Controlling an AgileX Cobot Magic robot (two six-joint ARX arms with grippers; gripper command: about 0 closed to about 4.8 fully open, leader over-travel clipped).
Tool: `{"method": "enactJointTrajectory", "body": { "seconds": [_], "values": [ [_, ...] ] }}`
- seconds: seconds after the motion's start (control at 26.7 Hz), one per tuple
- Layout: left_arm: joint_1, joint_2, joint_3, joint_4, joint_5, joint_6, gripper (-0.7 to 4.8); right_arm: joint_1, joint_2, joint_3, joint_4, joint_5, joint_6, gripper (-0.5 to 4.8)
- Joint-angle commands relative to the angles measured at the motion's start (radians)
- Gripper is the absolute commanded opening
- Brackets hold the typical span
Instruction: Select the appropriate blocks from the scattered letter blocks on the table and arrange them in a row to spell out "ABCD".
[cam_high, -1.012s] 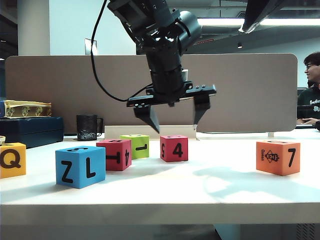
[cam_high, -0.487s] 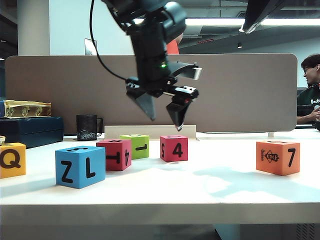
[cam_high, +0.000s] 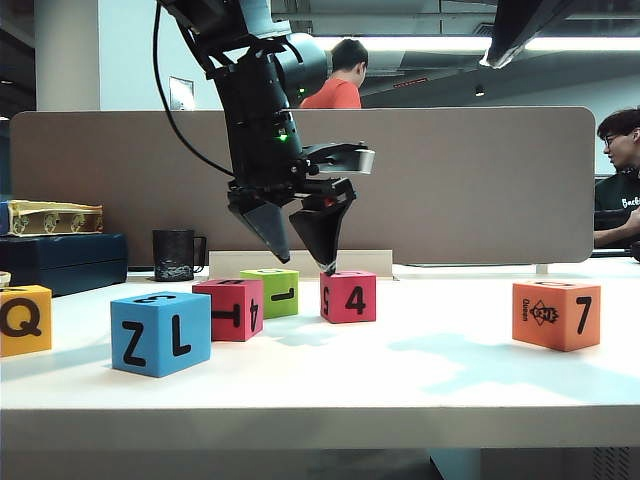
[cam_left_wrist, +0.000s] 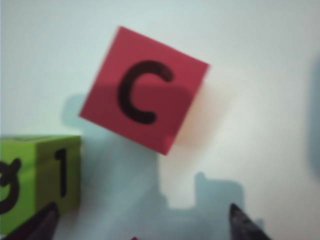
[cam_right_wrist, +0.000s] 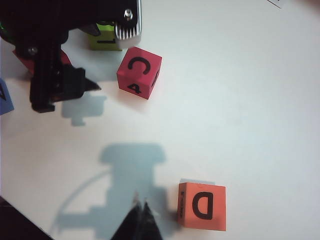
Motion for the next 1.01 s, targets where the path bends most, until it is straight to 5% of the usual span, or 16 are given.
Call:
{"method": "enactJointTrajectory", "body": {
  "seconds": [0.04, 0.6, 1.01],
  "values": [
    [-0.004, -0.008, 0.003, -0.005, 0.012, 0.085, 4.70, 0.000, -0.002, 0.005, -0.012, -0.002, 0.003, -0.01],
    [0.015, 0.010, 0.016, 0.111, 0.094, 0.169, 4.71, 0.000, -0.002, 0.005, -0.082, -0.050, 0.059, -0.01],
    [0.022, 0.139, 0.239, -0.052, 0.192, 0.160, 4.71, 0.000, -0.003, 0.032, -0.108, -0.052, 0.063, -0.01]
  ]
}}
